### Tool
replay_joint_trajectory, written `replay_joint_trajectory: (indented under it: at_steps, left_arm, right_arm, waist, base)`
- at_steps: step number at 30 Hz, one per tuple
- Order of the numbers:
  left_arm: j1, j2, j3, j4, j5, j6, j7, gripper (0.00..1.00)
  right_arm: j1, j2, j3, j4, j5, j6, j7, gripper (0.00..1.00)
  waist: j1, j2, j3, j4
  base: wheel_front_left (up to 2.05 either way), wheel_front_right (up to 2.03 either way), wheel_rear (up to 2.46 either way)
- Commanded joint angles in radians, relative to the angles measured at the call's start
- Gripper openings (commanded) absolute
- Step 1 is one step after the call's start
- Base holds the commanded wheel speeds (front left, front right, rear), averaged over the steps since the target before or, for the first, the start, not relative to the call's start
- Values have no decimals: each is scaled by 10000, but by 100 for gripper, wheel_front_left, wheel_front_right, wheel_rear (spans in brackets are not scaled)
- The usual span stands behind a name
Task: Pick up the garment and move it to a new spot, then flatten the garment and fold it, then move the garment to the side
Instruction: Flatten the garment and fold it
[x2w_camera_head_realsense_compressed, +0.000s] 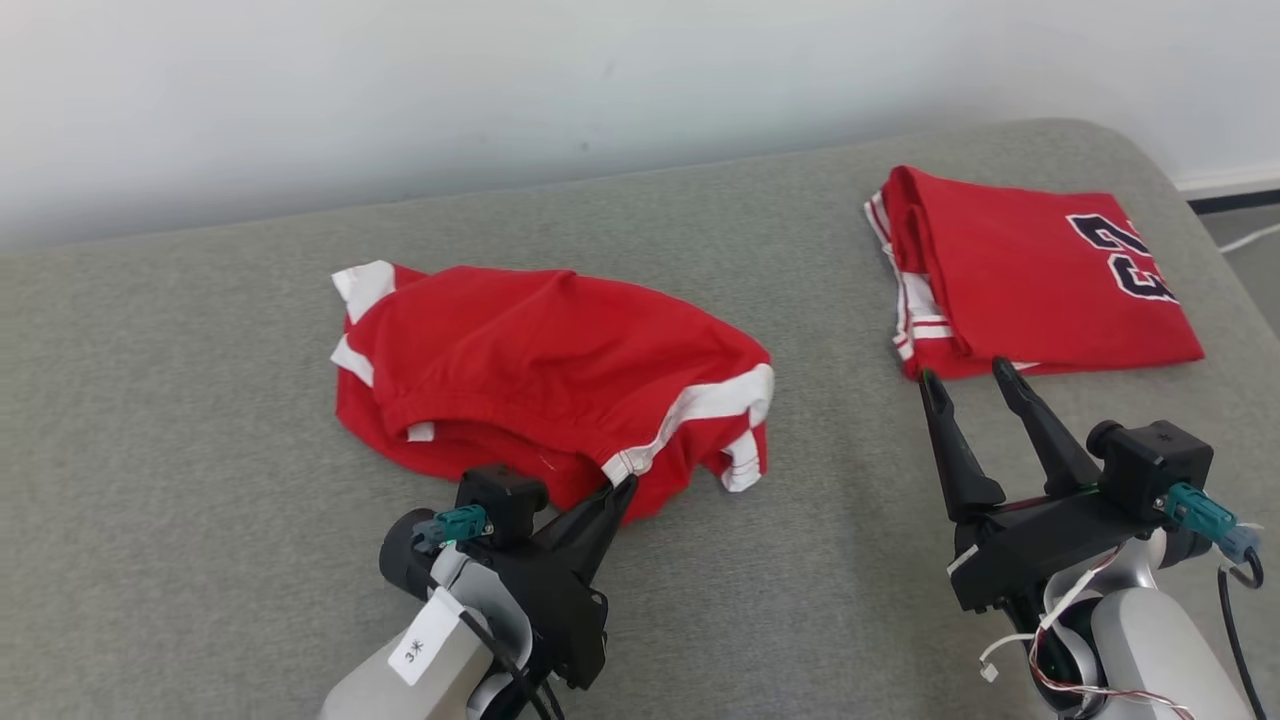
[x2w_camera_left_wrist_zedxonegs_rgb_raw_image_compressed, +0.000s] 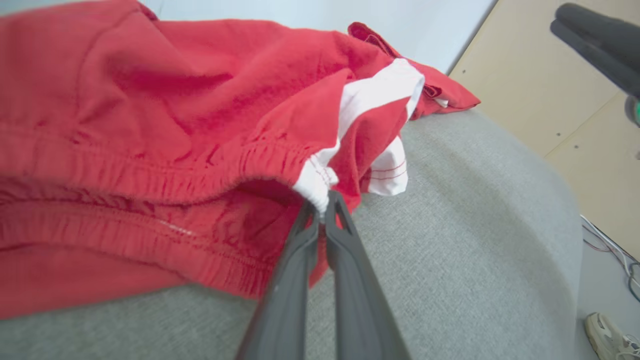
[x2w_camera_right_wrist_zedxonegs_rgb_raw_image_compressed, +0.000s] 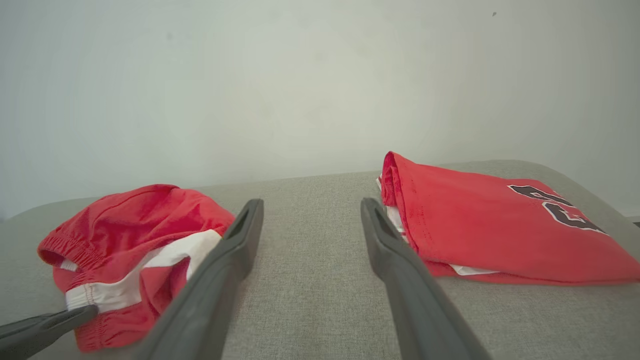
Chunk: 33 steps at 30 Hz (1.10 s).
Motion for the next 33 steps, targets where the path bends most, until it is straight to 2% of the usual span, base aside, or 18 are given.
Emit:
replay_joint_trajectory:
  at_steps: [1, 9, 18, 29, 33]
  left_arm:
    - [98, 60, 153, -142, 210, -8, -40, 0]
    - [591, 372, 802, -940, 792, 184, -41, 0]
    - [890, 1179, 979, -1801, 977, 540, 93, 0]
    - [1553, 2712, 877, -3040, 998, 1007, 991, 0]
    - [1863, 3033, 842, -3242, 922, 1111, 1152, 0]
  right_arm:
    - [78, 5, -62, 5, -10, -20, -67, 100]
    - [265, 29, -160, 48, 8, -20, -65, 100]
    - [471, 58, -194, 170, 15, -20, -36, 100]
    - [613, 26, -108, 215, 61, -20, 50, 100]
    - [602, -16, -52, 220, 106, -20, 56, 100]
  waist:
    - [-1, -1, -109, 352]
    - [-1, -1, -406, 1530]
    - [-1, -1, -747, 2470]
    - [-1, -1, -968, 2832]
    - [-1, -1, -961, 2808]
  base:
    - [0, 0, 0]
    - [0, 0, 0]
    - [0, 0, 0]
    - [0, 0, 0]
    - [0, 0, 0]
